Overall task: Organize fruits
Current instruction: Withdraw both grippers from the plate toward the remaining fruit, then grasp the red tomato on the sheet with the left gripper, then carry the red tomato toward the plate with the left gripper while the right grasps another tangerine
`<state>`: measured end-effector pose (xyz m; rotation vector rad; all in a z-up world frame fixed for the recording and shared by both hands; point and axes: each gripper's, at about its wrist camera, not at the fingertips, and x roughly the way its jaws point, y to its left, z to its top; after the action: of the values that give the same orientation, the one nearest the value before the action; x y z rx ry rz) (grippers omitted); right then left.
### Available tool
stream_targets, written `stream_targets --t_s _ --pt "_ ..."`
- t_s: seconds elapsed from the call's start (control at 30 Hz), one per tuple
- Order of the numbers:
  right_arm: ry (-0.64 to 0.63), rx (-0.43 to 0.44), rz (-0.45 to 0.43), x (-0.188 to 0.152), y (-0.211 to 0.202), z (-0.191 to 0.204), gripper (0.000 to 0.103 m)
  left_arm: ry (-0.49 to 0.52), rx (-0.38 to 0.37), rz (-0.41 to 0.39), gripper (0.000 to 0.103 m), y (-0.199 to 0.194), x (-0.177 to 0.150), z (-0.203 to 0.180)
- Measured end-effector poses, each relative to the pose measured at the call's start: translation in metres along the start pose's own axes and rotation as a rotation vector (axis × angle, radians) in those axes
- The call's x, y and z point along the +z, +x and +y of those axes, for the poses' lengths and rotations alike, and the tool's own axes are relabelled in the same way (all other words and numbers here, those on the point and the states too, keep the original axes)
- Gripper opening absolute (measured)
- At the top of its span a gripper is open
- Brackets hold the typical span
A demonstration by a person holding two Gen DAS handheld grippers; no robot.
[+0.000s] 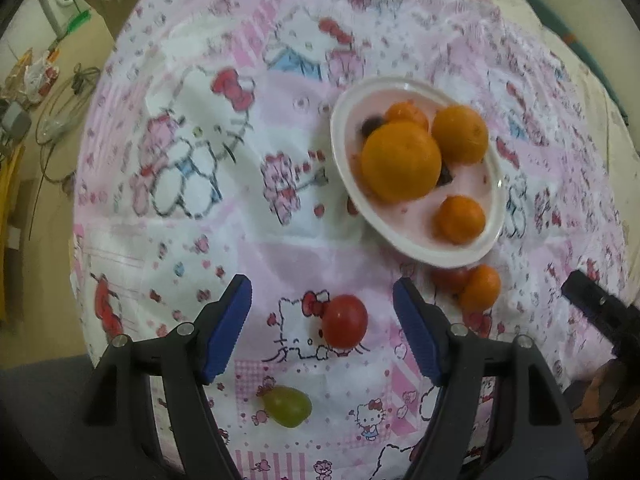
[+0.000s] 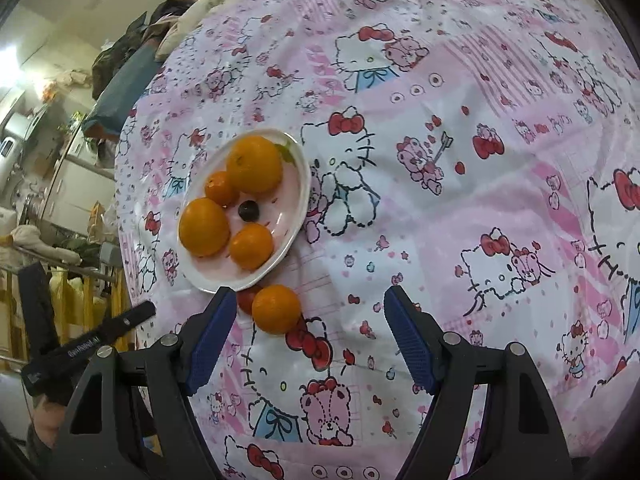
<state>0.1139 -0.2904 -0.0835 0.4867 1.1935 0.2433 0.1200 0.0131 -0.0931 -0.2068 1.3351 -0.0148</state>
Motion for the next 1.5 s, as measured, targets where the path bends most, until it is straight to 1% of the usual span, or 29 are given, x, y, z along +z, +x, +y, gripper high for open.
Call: stream_targets --t_s 0.1,0.2,0.27,0.3,0.33,0.4,0.47,0.53,0.6,0.67,0.73,0.8,0.87,0.97,1.07,1.17,1.27,1.37,1.4,1.43,1.47,1.5 --pt "0.013 0.003 0.002 0.001 0.001 -0.002 0.079 0.011 0.002 0.062 0.07 0.016 -0.006 -0.008" --pt "0.012 0.002 0.004 0.002 0.002 -0.002 0.079 0.036 0.016 0.102 0.068 0.027 -0.011 -0.019" --pt "0.009 -0.002 0.005 0.002 0.002 -0.002 0.079 0.054 0.012 0.116 0.058 0.033 -0.013 -0.026" --pt "0.01 -0.004 0.006 0.002 0.002 -0.003 0.079 0.062 0.002 0.115 0.044 0.035 -0.014 -0.029" --pt "0.011 -0.005 0.007 0.002 0.002 -0.004 0.079 0.076 0.011 0.119 0.041 0.038 -0.015 -0.033" --pt "0.017 -0.006 0.009 0.002 0.003 -0.005 0.079 0.104 0.036 0.133 0.041 0.044 -0.016 -0.037" --pt "0.024 -0.005 0.008 0.003 0.003 -0.007 0.079 0.103 0.052 0.145 0.039 0.049 -0.017 -0.037" --pt "0.022 -0.004 0.01 0.004 0.004 -0.007 0.079 0.118 0.078 0.142 0.027 0.049 -0.017 -0.038" --pt "0.012 -0.003 0.02 0.004 0.008 -0.005 0.079 0.108 0.052 0.152 0.027 0.047 -0.017 -0.036" --pt "-0.001 0.0 0.036 0.003 0.013 -0.001 0.079 0.088 -0.007 0.173 0.026 0.043 -0.015 -0.034" --pt "-0.022 0.015 0.061 0.003 0.021 0.005 0.079 0.099 -0.023 0.151 0.026 0.031 -0.014 -0.034" --pt "-0.047 0.047 0.083 0.004 0.029 0.011 0.079 0.12 -0.038 0.112 0.026 0.016 -0.013 -0.04" --pt "-0.085 0.058 0.091 0.007 0.035 0.019 0.079 0.128 -0.049 0.085 0.026 0.006 -0.013 -0.043" --pt "-0.141 0.033 0.101 0.007 0.044 0.027 0.079 0.139 -0.046 0.038 0.026 -0.007 -0.013 -0.042" --pt "-0.188 -0.007 0.141 0.007 0.056 0.032 0.079 0.141 -0.066 0.026 0.026 -0.01 -0.009 -0.038" --pt "-0.235 -0.006 0.181 0.005 0.065 0.037 0.079 0.143 -0.062 0.01 0.026 -0.017 -0.012 -0.032" --pt "-0.26 -0.009 0.198 0.002 0.072 0.041 0.079 0.14 -0.052 0.003 0.026 -0.018 -0.01 -0.03" --pt "-0.286 -0.057 0.207 0.001 0.079 0.042 0.077 0.148 -0.037 0.002 0.026 -0.016 -0.01 -0.034" --pt "-0.292 -0.064 0.21 0.0 0.08 0.042 0.073 0.151 -0.033 -0.001 0.026 -0.017 -0.011 -0.033" --pt "-0.295 -0.062 0.212 0.001 0.081 0.042 0.067 0.153 -0.028 -0.004 0.026 -0.017 -0.01 -0.034" --pt "-0.297 -0.057 0.215 0.001 0.082 0.042 0.062 0.154 -0.026 -0.006 0.026 -0.016 -0.01 -0.036" --pt "-0.299 -0.044 0.219 0.0 0.082 0.042 0.054 0.153 -0.024 -0.008 0.026 -0.015 -0.01 -0.035"
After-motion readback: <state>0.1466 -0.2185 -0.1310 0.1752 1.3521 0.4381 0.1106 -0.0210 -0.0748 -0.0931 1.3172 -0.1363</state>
